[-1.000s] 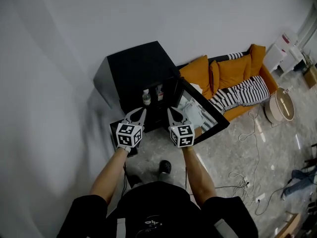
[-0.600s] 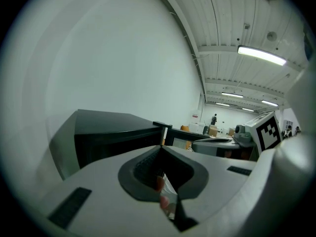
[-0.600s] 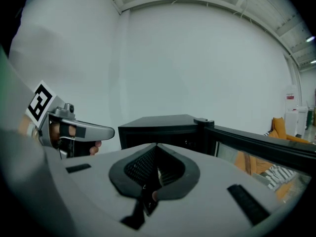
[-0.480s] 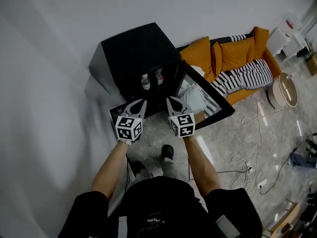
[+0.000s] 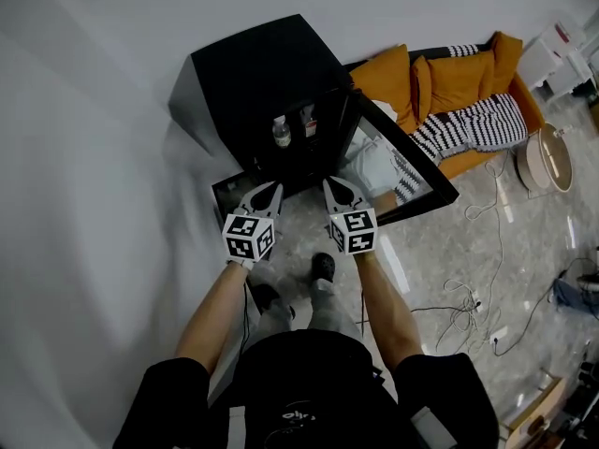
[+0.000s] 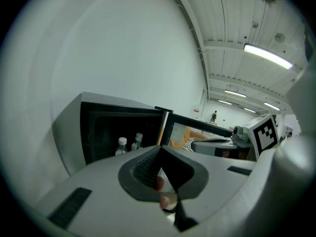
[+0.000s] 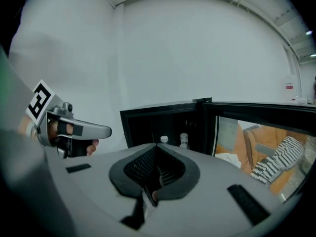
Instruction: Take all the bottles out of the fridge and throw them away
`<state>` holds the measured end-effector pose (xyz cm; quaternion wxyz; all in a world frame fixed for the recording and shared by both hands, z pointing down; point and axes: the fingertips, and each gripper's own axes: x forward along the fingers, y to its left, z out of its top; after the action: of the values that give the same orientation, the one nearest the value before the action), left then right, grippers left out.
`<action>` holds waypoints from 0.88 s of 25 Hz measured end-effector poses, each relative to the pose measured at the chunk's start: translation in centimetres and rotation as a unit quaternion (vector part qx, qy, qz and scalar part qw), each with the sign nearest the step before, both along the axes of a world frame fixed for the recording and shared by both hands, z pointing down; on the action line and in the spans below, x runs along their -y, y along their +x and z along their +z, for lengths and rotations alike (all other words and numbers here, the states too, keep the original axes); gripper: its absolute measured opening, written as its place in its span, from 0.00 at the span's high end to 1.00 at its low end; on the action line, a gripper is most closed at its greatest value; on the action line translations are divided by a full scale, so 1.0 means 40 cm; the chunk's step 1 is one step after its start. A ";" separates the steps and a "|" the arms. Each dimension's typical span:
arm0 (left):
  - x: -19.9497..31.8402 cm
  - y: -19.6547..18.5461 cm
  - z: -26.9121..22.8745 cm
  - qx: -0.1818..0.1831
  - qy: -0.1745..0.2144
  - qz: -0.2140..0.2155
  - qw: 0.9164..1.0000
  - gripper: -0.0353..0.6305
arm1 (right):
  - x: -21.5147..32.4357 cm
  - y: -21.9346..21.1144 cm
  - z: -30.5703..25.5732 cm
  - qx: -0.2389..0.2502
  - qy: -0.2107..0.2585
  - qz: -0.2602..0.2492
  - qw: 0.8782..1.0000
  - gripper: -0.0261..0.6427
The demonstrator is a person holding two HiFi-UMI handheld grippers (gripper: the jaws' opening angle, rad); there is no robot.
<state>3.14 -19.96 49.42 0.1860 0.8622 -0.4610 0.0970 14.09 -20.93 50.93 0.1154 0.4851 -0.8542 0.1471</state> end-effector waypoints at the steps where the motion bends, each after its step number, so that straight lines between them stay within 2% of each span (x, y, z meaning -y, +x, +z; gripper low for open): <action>1: -0.001 -0.002 0.001 0.001 0.000 0.000 1.000 0.94 | 0.000 -0.001 0.001 0.000 0.000 0.000 1.000 0.95; 15: -0.002 -0.013 -0.006 0.006 0.004 -0.014 1.000 0.94 | 0.019 -0.019 -0.017 0.006 0.013 -0.015 1.000 0.95; 22: 0.015 -0.008 0.017 0.005 -0.012 -0.023 1.000 0.94 | 0.040 -0.018 -0.004 0.012 0.016 -0.022 1.000 0.95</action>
<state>2.83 -20.57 50.11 0.1965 0.8484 -0.4806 0.1028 13.36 -22.55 50.79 0.1011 0.4661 -0.8682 0.1369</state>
